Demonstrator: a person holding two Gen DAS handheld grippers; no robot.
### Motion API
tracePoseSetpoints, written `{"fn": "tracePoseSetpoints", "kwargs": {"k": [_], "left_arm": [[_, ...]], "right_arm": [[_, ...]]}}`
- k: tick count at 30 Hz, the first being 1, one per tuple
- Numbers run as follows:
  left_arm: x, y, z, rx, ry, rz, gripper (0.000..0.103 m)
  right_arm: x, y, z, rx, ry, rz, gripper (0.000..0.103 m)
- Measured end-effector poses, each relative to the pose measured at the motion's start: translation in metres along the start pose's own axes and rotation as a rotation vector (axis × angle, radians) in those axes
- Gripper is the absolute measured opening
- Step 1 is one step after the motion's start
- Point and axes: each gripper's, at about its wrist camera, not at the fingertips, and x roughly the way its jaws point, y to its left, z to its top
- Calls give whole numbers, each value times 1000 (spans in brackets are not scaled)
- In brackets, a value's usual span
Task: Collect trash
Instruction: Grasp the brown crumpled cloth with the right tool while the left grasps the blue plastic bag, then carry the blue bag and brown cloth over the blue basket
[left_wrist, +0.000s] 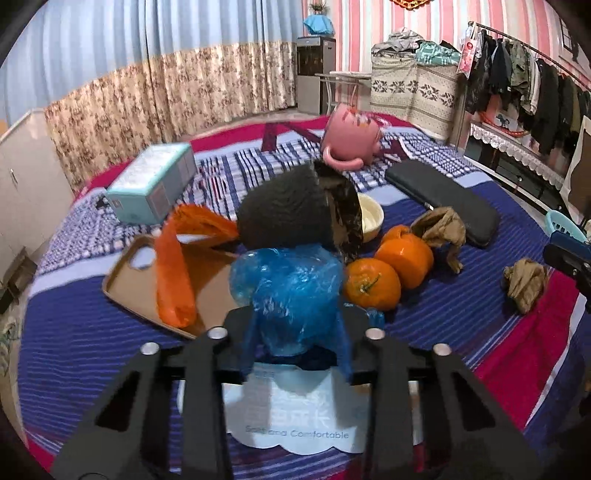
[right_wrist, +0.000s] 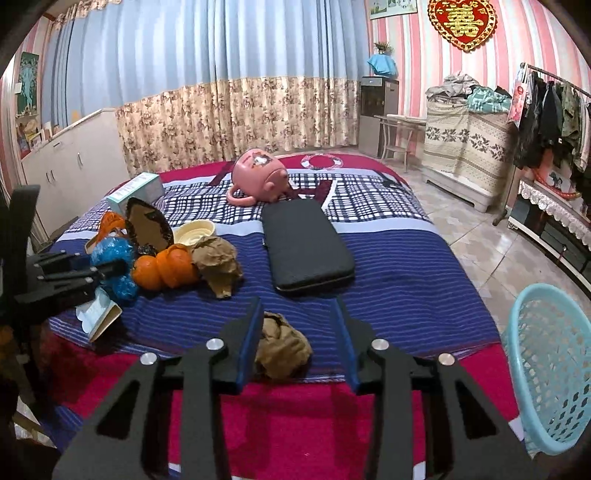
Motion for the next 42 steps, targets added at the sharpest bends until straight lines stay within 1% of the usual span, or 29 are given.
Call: {"fn": "tracePoseSetpoints", "kwargs": {"k": [2,5,7,9,11,13,14,15,16,17,18,19,20,23,24,26,27,29,32,33,37,42], "left_arm": [[-12,3,6,-12,-33,13,28],[-38,7,15,-21,-98,17,27],[-55,7,21,-17,-144,34,27],[-66,7,25,-17,-167,50,27],[-74,9,28,-29,-174,48,27],[-77,8,29,-31,-174,47,27],[-79,9,27,-24,-177,54,27],[-79,9,25,-17,-176,61,27],[-79,10,25,-15,-174,65,28],[-78,11,22,-16,-167,68,28],[-76,13,20,-21,-160,66,27],[-75,16,17,-32,-149,60,28],[-73,18,15,-38,-143,57,27],[-69,20,7,-44,-127,54,27],[-68,20,7,-43,-125,51,27],[-67,19,6,-39,-125,45,27],[-68,17,7,-36,-131,41,27],[-70,13,9,-34,-147,26,27],[-72,1,17,-27,-173,-2,27],[-72,-3,19,-21,-178,-8,27],[-74,-29,34,-1,-209,-50,27],[-75,-79,52,42,-256,-124,28]], "right_arm": [[-3,-3,0,6,-3,5,29],[-6,-9,-1,19,-9,7,29],[-8,-14,-2,29,-8,4,29],[-9,-19,-5,43,-2,2,29],[-10,-26,-8,68,1,7,31],[-10,-28,-9,82,5,12,54],[-9,-28,-10,88,-1,3,71],[-10,-25,-10,89,-15,-4,75],[-10,-23,-10,86,-20,-1,75],[-8,-18,-9,81,-17,14,77],[-5,-12,-9,75,-12,28,82],[-3,-6,-10,68,-8,35,83],[1,0,-10,57,2,38,83],[22,18,-12,11,66,34,82],[30,22,-14,2,92,36,77],[42,26,-18,-16,137,36,55],[46,27,-19,-27,153,27,53],[40,22,-18,-25,134,25,51],[18,7,-11,-3,65,-9,51],[7,-2,-7,7,34,-35,51],[-26,-41,-1,33,-36,-146,51],[-70,-109,-7,126,-108,-300,51]]}}
